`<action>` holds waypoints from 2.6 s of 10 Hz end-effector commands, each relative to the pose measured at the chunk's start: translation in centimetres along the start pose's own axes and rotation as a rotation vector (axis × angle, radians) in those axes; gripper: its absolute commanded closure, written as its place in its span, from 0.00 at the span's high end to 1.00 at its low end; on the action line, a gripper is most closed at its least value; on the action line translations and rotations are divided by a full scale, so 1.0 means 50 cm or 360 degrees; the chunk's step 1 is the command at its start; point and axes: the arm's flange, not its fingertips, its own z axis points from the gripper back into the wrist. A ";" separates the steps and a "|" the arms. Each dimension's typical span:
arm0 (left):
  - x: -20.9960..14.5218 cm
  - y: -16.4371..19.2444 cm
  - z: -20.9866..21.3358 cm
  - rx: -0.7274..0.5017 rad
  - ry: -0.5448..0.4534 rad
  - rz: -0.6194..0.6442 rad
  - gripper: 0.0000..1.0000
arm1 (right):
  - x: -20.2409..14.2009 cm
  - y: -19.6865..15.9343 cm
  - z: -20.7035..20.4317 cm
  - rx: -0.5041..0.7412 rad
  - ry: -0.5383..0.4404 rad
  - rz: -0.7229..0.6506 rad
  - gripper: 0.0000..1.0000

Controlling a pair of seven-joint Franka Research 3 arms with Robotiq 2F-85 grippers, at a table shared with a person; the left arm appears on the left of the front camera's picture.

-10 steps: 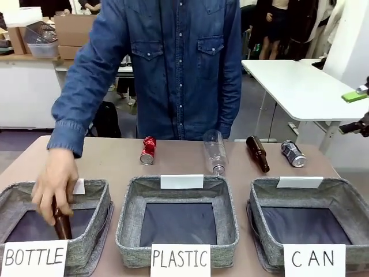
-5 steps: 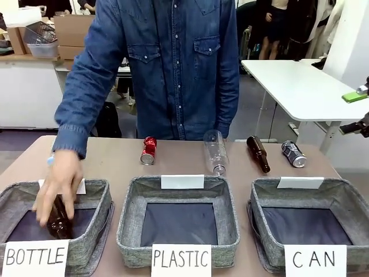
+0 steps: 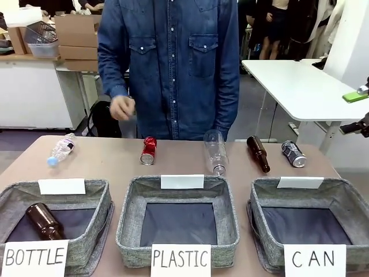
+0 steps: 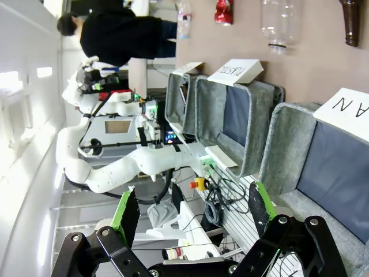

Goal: Sort the can waste into the basket.
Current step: Pick up the can waste from the table and place it in the right Fabric basket.

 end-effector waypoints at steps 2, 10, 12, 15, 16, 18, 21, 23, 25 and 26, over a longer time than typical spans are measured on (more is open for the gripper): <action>0.017 -0.042 -0.071 0.0187 -0.0043 0.0003 1.00 | 0.002 0.003 0.004 0.0014 0.0010 0.0044 1.00; 0.389 -0.144 -0.627 0.0784 -0.0142 -0.0068 1.00 | 0.002 0.003 0.004 0.0014 0.0010 0.0044 1.00; 0.448 -0.125 -0.755 0.0898 -0.0144 -0.0048 1.00 | 0.002 0.003 0.004 0.0014 0.0010 0.0044 1.00; 0.508 -0.038 -0.895 0.1052 -0.0053 0.0062 1.00 | 0.002 0.003 0.004 0.0014 0.0010 0.0044 1.00; 0.517 -0.014 -0.915 0.1072 -0.0053 0.0074 1.00 | 0.002 0.003 0.004 0.0014 0.0010 0.0044 1.00; 0.522 0.034 -0.954 0.1142 -0.0017 0.0108 1.00 | 0.002 0.003 0.004 0.0014 0.0010 0.0044 1.00; 0.532 0.103 -0.981 0.1304 -0.0043 0.0177 1.00 | 0.002 0.003 0.004 0.0014 0.0010 0.0044 1.00; 0.532 0.124 -0.990 0.1329 -0.0038 0.0182 1.00 | 0.002 0.003 0.004 0.0014 0.0010 0.0044 1.00; 0.533 0.135 -1.000 0.1372 -0.0045 0.0195 0.44 | 0.002 0.003 0.004 0.0014 0.0010 0.0044 1.00; 0.532 0.141 -1.002 0.1396 -0.0054 0.0199 0.41 | 0.002 0.003 0.004 0.0014 0.0010 0.0044 1.00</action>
